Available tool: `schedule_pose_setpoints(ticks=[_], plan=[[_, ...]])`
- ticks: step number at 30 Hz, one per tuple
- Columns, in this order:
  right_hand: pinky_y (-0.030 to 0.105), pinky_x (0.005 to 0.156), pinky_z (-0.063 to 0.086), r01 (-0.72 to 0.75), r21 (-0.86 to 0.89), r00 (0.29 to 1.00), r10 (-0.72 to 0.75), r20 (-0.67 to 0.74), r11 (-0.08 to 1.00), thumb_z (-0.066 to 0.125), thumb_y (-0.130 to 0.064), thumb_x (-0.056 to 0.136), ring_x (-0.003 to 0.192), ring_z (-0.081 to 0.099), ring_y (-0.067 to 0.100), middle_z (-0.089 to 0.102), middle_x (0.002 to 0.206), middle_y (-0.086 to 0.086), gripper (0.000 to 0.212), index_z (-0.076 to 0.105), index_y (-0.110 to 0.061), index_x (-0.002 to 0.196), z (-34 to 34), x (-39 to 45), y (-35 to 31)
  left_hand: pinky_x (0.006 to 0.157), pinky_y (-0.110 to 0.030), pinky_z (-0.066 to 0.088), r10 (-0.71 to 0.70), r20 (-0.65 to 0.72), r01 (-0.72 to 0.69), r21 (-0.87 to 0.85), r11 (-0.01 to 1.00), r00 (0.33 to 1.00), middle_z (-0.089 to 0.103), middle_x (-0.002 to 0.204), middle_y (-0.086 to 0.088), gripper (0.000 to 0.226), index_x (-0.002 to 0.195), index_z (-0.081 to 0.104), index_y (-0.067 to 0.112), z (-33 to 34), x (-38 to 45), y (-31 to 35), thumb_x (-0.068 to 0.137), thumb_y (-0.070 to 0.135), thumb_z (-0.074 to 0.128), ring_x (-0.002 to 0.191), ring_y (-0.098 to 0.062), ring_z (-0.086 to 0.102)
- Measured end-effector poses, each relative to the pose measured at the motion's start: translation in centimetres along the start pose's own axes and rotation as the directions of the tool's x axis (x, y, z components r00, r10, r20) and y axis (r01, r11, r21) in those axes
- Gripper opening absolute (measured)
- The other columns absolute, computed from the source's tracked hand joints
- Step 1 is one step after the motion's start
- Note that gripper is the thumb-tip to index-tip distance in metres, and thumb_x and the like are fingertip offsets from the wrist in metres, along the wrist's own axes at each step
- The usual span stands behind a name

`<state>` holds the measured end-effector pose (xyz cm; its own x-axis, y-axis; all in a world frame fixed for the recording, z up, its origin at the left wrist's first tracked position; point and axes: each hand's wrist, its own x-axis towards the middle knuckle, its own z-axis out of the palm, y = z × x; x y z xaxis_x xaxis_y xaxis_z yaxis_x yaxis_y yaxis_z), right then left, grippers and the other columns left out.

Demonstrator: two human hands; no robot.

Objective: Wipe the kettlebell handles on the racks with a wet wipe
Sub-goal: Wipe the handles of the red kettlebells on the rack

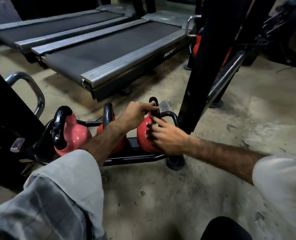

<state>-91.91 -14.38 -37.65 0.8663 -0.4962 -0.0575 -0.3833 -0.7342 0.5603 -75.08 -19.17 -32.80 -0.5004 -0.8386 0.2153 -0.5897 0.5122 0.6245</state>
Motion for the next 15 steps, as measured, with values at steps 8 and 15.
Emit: schedule_pose_setpoints(ticks=[8,15], plan=[[0.053,0.119,0.018,-0.053,0.066,0.969,0.067,-0.236,0.996,0.048,-0.015,0.089,0.125,0.051,0.036,0.062,0.116,0.013,0.030,0.067,-0.006,0.110,0.0,-1.1,1.3,0.103,-0.016,0.038,0.015,-0.003,-0.015,-0.014,1.000,1.000,0.050,0.137,-0.012,0.048,0.122,0.063,0.009,-0.1,0.0,0.0,0.085,-0.017,0.048,0.128,-0.017,0.048],[0.053,0.120,0.014,0.046,0.075,0.983,-0.031,-0.180,0.996,0.044,-0.018,0.090,0.137,0.039,0.033,0.059,0.129,0.011,0.040,0.061,-0.007,0.125,0.8,-1.9,0.2,0.100,-0.014,0.039,-0.001,-0.012,0.001,-0.010,1.000,1.000,0.050,0.138,-0.006,0.049,0.121,0.064,0.013,0.1,0.0,-0.4,0.086,-0.017,0.046,0.123,-0.015,0.053]])
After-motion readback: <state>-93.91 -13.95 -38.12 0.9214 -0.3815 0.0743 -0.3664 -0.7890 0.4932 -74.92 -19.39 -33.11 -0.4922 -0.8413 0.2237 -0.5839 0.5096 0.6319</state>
